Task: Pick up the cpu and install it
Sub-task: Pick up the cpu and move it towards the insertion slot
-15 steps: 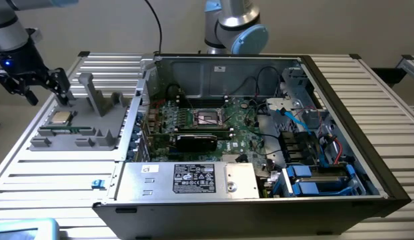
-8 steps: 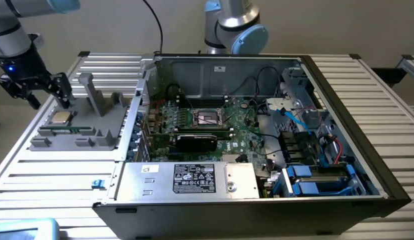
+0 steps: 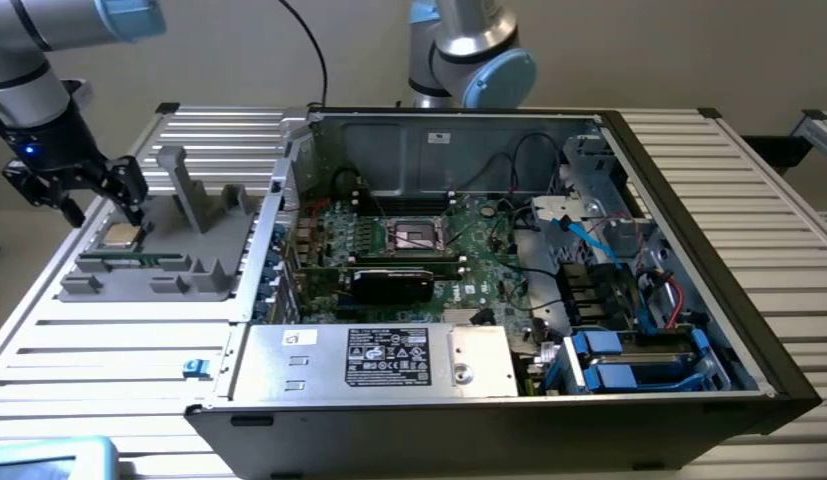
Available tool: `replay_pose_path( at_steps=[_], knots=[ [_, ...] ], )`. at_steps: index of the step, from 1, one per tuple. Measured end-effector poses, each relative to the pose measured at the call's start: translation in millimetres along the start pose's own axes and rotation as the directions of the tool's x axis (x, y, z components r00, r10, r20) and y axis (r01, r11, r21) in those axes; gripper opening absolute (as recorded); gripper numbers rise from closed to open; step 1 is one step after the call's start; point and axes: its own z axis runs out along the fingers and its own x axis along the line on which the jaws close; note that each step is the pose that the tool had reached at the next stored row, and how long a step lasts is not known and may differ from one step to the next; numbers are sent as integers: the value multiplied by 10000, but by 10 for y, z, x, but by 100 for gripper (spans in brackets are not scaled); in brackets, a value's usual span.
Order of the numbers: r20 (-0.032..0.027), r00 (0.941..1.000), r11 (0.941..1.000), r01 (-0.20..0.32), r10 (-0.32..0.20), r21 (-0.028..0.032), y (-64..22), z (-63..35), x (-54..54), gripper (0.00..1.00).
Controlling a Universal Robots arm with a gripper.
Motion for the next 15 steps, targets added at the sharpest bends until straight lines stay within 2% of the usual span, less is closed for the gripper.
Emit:
replay_pose_path(
  at_steps=[3, 6, 8, 10, 15],
  knots=[
    [-33, 10000, 10000, 0, 0, -25, -2, 47, -1, 79],
    [-55, 10000, 9999, -20, 20, -149, -3, 74, -4, 79],
    [-65, 10000, 9998, -53, 52, -201, -3, 100, -5, 79],
    [-68, 10000, 9997, -60, 58, -221, -4, 120, -6, 79],
    [-64, 9998, 9996, -165, 164, -224, -5, 128, -7, 79]
  ],
)
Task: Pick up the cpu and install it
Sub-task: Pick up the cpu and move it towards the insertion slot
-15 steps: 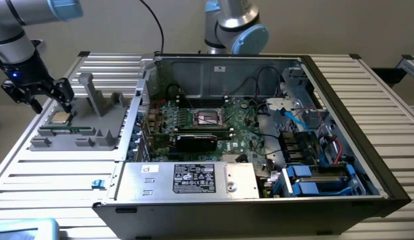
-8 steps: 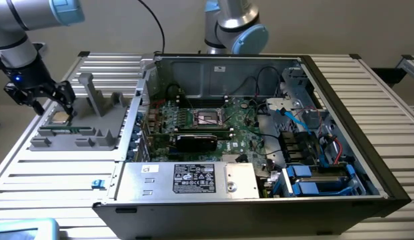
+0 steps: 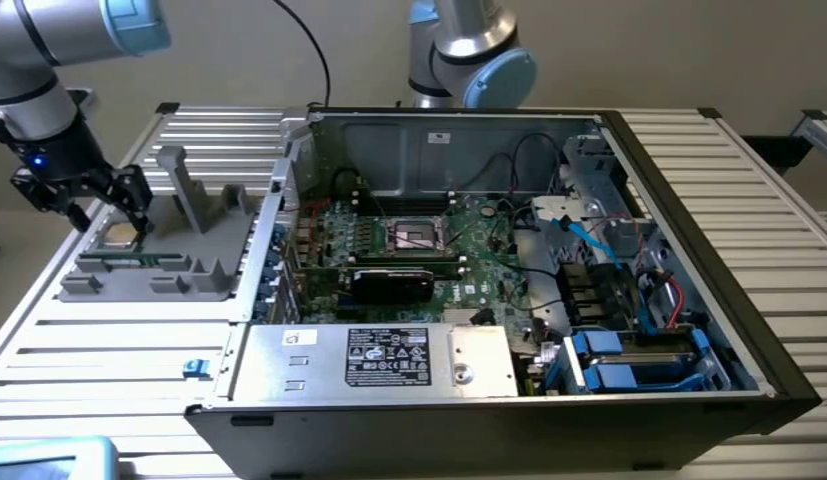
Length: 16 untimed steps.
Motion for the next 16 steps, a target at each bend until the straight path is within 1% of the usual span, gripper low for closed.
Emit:
replay_pose_path(
  at_steps=[2, 3, 4, 5, 7, 8, 9, 10, 13, 16],
  knots=[
    [3, 10000, 10000, -67, 67, 3, 3, 4, 0, 79],
    [5, 10000, 10000, -78, 78, 21, 9, 6, -1, 79],
    [4, 10000, 9999, -83, 83, 67, 17, 7, 0, 79],
    [3, 10000, 9999, -85, 85, 147, 32, 9, -1, 79],
    [3, 10000, 9992, -90, 90, 393, 67, 13, -2, 79],
    [35, 10000, 9990, -91, 89, 430, 75, 13, -2, 79],
    [67, 9999, 9990, -90, 88, 432, 74, 18, -1, 79],
    [77, 9999, 9990, -89, 86, 428, 74, 25, -1, 79],
    [83, 9999, 9993, -90, 87, 373, 74, 60, -2, 79],
    [83, 9999, 9993, -89, 86, 373, 70, 103, -3, 79]
  ],
)
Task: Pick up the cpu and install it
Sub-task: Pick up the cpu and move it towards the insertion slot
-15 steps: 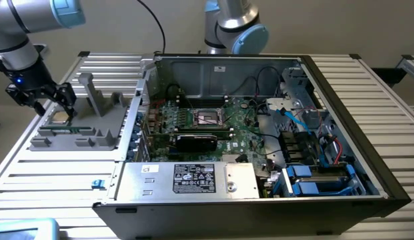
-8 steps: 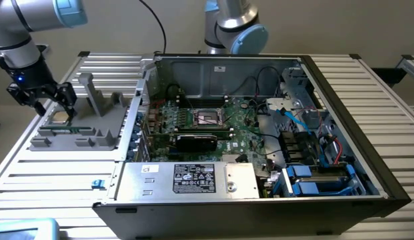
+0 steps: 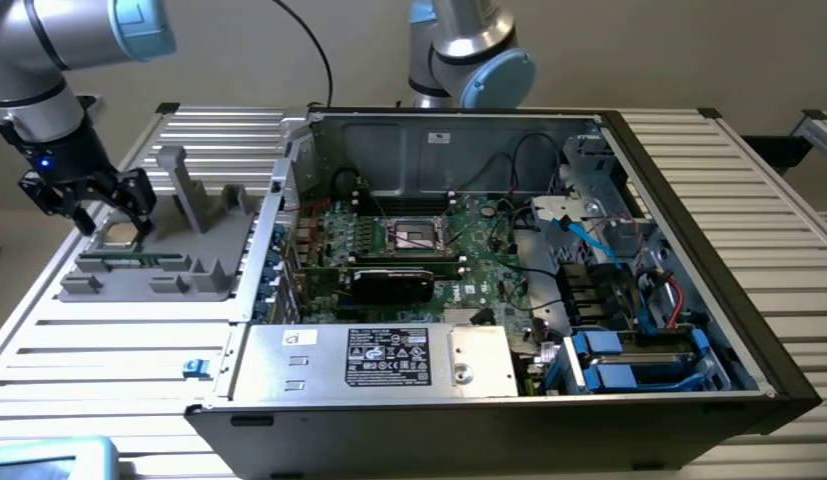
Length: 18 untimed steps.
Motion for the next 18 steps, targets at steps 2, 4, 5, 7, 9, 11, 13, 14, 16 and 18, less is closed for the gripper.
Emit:
replay_pose_path(
  at_steps=[2, 4, 5, 7, 9, 11, 13, 14, 16, 18],
  knots=[
    [-5, 10000, 10000, 0, 0, 1, -1, 12, 0, 79],
    [-6, 10000, 10000, -3, 3, 0, -1, 25, -1, 79],
    [-7, 10000, 10000, -5, 5, 0, 0, 33, -1, 79],
    [-14, 10000, 10000, -8, 8, 0, 0, 46, -1, 79],
    [-25, 10000, 10000, -12, 12, 1, 2, 52, -1, 79],
    [-25, 10000, 10000, -11, 11, 1, 3, 53, -1, 79],
    [-22, 10000, 10000, -11, 11, 0, 4, 56, -1, 79],
    [-22, 10000, 10000, -12, 12, 0, 5, 57, -1, 76],
    [-22, 10000, 10000, -11, 11, 0, 6, 57, -1, 70],
    [-22, 10000, 10000, -12, 12, 0, 7, 58, -1, 70]
  ],
)
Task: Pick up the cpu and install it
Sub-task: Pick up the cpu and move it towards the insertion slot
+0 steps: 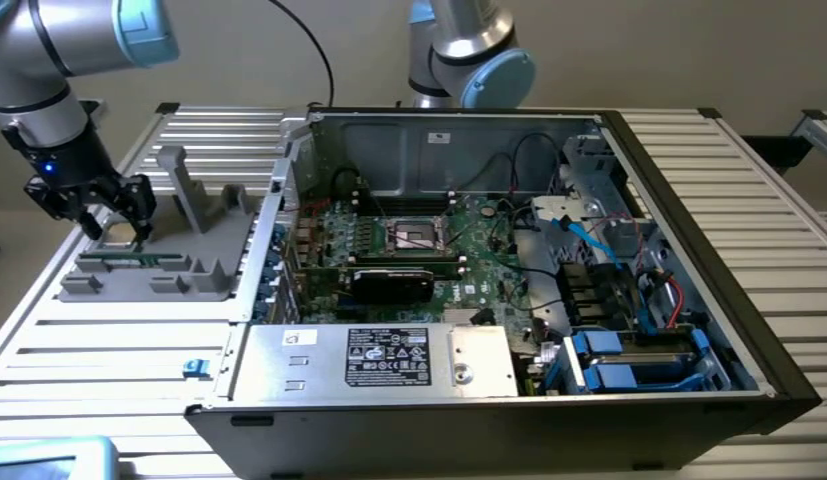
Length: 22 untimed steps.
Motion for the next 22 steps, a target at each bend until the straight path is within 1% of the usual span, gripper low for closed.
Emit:
replay_pose_path(
  at_steps=[9, 10, 11, 12, 13, 20, 22],
  knots=[
    [-9, 10000, 10000, -5, 5, 0, 4, 5, 0, 70],
    [-9, 10000, 10000, -5, 5, 0, 4, 5, 0, 68],
    [-9, 10000, 10000, -5, 5, 0, 4, 6, 0, 62],
    [-11, 10000, 10000, -6, 6, 0, 4, 6, 0, 62],
    [-12, 10000, 10000, -6, 6, 0, 4, 5, 0, 55],
    [-9, 10000, 10000, -6, 6, 0, 4, 7, 0, 55],
    [2, 10000, 10000, -5, 5, -4, 5, -22, -1, 55]
  ],
)
